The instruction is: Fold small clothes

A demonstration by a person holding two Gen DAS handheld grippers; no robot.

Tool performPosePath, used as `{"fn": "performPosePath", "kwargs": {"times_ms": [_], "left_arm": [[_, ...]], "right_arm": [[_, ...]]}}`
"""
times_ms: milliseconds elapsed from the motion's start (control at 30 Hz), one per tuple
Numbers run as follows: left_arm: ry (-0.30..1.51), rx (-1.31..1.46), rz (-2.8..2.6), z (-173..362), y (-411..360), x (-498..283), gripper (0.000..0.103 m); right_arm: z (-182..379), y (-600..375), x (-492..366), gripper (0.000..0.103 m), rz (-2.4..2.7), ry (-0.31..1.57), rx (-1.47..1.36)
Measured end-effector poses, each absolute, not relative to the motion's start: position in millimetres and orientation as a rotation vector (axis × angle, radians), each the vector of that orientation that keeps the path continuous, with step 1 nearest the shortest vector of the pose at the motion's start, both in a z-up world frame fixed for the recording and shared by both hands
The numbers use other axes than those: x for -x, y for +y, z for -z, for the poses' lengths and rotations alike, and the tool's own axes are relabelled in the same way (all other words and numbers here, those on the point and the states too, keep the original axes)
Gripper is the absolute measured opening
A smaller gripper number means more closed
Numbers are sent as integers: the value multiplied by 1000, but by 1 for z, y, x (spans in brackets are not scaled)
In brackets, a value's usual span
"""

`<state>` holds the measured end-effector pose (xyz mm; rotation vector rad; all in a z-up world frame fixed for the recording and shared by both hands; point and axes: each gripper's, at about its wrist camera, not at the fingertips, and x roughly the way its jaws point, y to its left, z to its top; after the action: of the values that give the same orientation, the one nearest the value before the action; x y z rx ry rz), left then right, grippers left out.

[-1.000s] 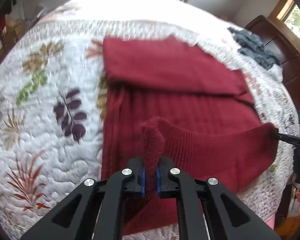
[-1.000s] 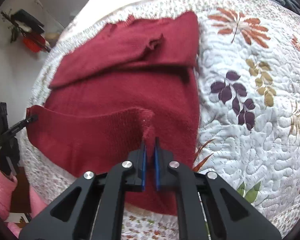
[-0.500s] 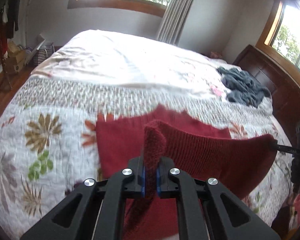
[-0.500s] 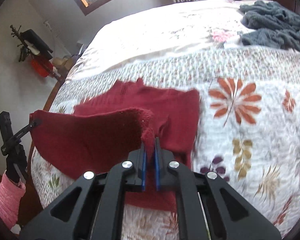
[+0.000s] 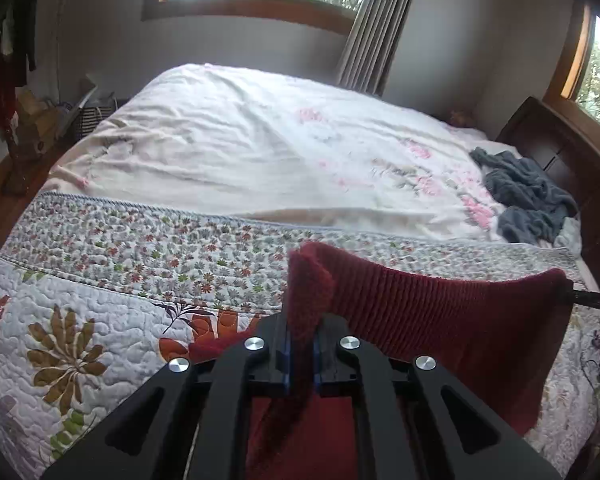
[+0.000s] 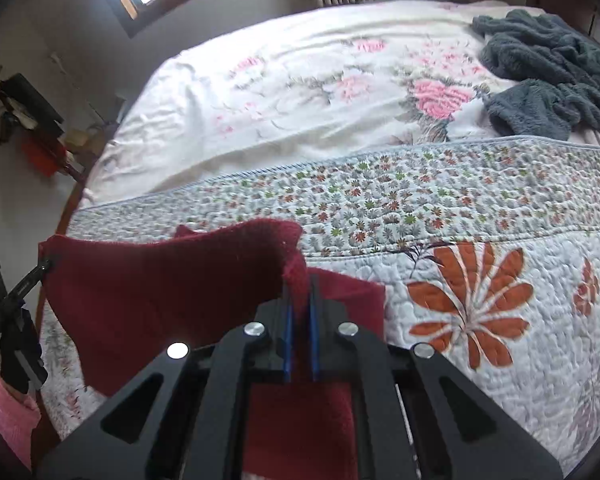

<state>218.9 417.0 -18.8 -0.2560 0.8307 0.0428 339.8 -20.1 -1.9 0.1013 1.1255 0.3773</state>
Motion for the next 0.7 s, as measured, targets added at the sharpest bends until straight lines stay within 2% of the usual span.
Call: {"fn": "performPosePath", "kwargs": {"times_ms": [233, 400, 500, 567, 700], "left_arm": [[979, 255, -90, 94, 425, -258, 7], [1034, 260, -120, 126, 428, -270, 10], [1077, 244, -149, 142, 432, -277, 20], [1089, 256, -163, 146, 438, -277, 30], [1075, 348, -190, 137, 459, -270, 35]], "right_arm": [[66, -6, -370, 5, -326, 1210, -92], [101, -4, -382, 5, -294, 1257, -93], [113, -2, -387, 11, -264, 1279, -82], [118, -4, -387, 18, -248, 1290, -87], [116, -17, -376, 23, -240, 1283, -117]]}}
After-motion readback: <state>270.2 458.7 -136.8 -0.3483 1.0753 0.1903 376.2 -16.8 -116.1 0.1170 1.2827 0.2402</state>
